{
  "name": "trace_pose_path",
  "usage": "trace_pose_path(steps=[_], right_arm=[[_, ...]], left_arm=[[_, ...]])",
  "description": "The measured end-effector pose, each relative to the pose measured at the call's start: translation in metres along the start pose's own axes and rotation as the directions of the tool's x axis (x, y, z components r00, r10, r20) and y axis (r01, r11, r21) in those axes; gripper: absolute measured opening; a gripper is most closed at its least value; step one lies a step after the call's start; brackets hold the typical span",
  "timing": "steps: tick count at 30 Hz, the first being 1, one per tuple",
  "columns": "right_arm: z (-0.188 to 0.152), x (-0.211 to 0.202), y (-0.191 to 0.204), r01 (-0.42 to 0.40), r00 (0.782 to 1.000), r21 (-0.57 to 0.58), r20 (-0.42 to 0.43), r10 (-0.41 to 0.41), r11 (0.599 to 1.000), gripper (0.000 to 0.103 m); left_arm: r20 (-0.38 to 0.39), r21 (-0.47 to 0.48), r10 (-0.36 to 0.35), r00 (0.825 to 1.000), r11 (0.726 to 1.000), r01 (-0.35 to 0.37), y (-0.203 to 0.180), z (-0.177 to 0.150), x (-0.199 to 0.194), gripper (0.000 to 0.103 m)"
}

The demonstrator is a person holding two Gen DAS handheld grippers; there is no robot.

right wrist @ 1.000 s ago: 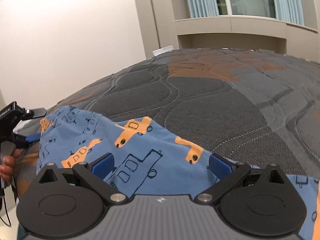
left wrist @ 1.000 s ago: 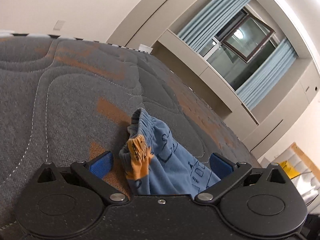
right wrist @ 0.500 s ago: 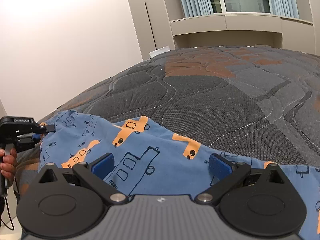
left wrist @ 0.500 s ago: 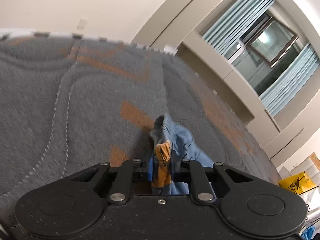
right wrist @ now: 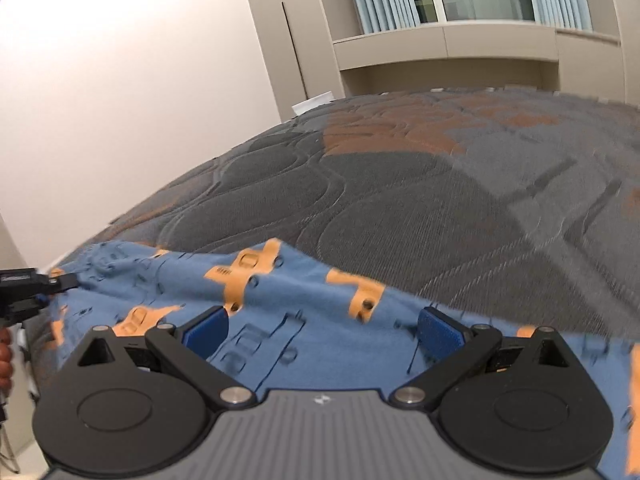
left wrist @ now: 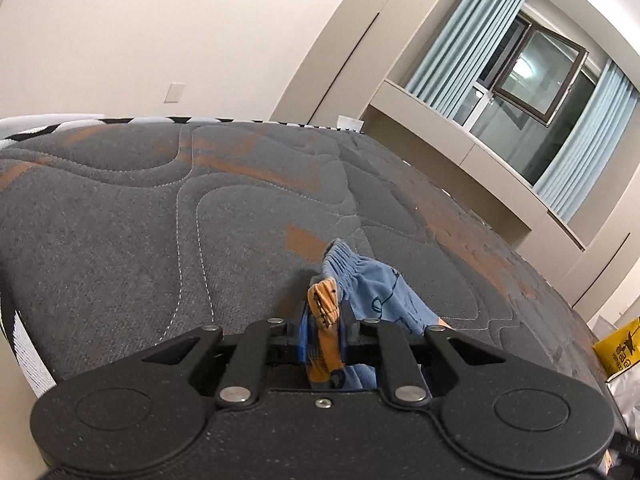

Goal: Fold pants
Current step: 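Lower the cuff onto the bed and open the left tool, then grasp the pants edge near the waistband with the right tool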

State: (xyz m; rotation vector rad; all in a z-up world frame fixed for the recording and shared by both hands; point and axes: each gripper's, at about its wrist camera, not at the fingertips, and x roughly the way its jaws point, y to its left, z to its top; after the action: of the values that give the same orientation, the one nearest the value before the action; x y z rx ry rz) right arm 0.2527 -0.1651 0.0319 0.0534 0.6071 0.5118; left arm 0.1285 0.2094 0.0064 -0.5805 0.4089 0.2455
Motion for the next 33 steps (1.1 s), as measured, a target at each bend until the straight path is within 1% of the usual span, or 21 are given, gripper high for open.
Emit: trace_pose_path(steps=[2, 5, 9, 10, 11, 13, 14, 16, 17, 18, 19, 21, 22, 24, 25, 27, 28, 30, 33], right_arm=[[0.013, 0.006, 0.006, 0.034, 0.999, -0.034, 0.009, -0.034, 0.999, 0.103], [0.036, 0.029, 0.016, 0.052, 0.998, -0.094, -0.022, -0.054, 0.994, 0.103], [0.054, 0.079, 0.022, 0.067, 0.989, -0.139, -0.122, -0.084, 0.988, 0.103], [0.053, 0.089, 0.023, 0.081, 0.984, -0.164, -0.145, -0.106, 0.983, 0.103], [0.053, 0.101, 0.021, 0.12, 0.975, -0.191, -0.16, -0.151, 0.974, 0.103], [0.054, 0.105, 0.012, 0.111, 0.98, -0.16, -0.147, -0.135, 0.981, 0.103], [0.056, 0.102, 0.009, 0.129, 0.979, -0.139, -0.139, -0.149, 0.982, 0.103], [0.056, 0.093, 0.007, 0.217, 0.968, -0.161, -0.095, -0.234, 0.963, 0.103], [0.056, 0.087, 0.006, 0.242, 0.964, -0.171, -0.073, -0.257, 0.955, 0.103], [0.055, 0.079, 0.003, 0.234, 0.967, -0.166, -0.059, -0.246, 0.958, 0.103], [0.053, 0.07, 0.001, 0.208, 0.975, -0.151, -0.053, -0.218, 0.967, 0.103], [0.046, 0.05, 0.001, 0.163, 0.985, -0.144, -0.027, -0.169, 0.976, 0.103], [0.042, 0.042, 0.004, 0.152, 0.988, -0.158, -0.011, -0.156, 0.976, 0.103], [0.029, 0.021, 0.011, 0.126, 0.992, -0.206, 0.041, -0.12, 0.97, 0.103], [0.025, 0.014, 0.014, 0.109, 0.993, -0.229, 0.069, -0.095, 0.967, 0.103], [0.011, -0.004, 0.023, 0.073, 0.992, -0.287, 0.121, -0.039, 0.955, 0.103], [0.005, -0.011, 0.026, 0.064, 0.99, -0.313, 0.138, -0.021, 0.948, 0.103], [-0.005, -0.025, 0.035, 0.058, 0.985, -0.363, 0.172, 0.006, 0.93, 0.103], [-0.019, -0.044, 0.047, 0.066, 0.976, -0.417, 0.215, 0.027, 0.907, 0.103]], left_arm=[[-0.001, 0.027, 0.01, 1.0, 1.0, -0.01, -0.002, -0.001, 0.0, 0.016], [-0.004, 0.032, 0.017, 1.0, 0.999, -0.017, -0.002, -0.002, 0.002, 0.017], [-0.004, 0.034, 0.025, 1.0, 0.999, -0.025, -0.004, -0.007, 0.002, 0.017], [-0.004, 0.034, 0.026, 1.0, 0.999, -0.025, -0.005, -0.007, 0.002, 0.017], [-0.005, 0.033, 0.025, 1.0, 0.999, -0.025, -0.005, -0.007, 0.002, 0.017], [-0.008, 0.039, 0.027, 1.0, 0.999, -0.027, -0.006, -0.007, 0.001, 0.019], [-0.009, 0.046, 0.031, 0.999, 0.998, -0.03, -0.007, -0.007, 0.0, 0.02], [-0.009, 0.06, 0.037, 0.999, 0.998, -0.037, -0.009, -0.007, -0.001, 0.02], [-0.008, 0.065, 0.041, 0.999, 0.997, -0.041, -0.01, -0.007, -0.002, 0.023], [-0.005, 0.071, 0.045, 0.999, 0.996, -0.045, -0.011, -0.007, -0.003, 0.025], [0.0, 0.077, 0.048, 0.999, 0.996, -0.048, -0.013, -0.007, -0.004, 0.027], [0.006, 0.091, 0.048, 0.999, 0.995, -0.048, -0.016, -0.009, -0.008, 0.041], [0.01, 0.096, 0.05, 0.999, 0.994, -0.05, -0.018, -0.01, -0.009, 0.045], [0.023, 0.11, 0.06, 0.998, 0.992, -0.062, -0.022, -0.012, -0.013, 0.065], [0.032, 0.122, 0.065, 0.997, 0.99, -0.069, -0.025, -0.013, -0.015, 0.068], [0.051, 0.149, 0.072, 0.996, 0.986, -0.079, -0.031, -0.014, -0.02, 0.081], [0.064, 0.164, 0.076, 0.995, 0.983, -0.086, -0.034, -0.015, -0.022, 0.085], [0.097, 0.198, 0.087, 0.992, 0.975, -0.105, -0.042, -0.016, -0.028, 0.103], [0.144, 0.248, 0.086, 0.986, 0.961, -0.12, -0.055, -0.02, -0.035, 0.102]])
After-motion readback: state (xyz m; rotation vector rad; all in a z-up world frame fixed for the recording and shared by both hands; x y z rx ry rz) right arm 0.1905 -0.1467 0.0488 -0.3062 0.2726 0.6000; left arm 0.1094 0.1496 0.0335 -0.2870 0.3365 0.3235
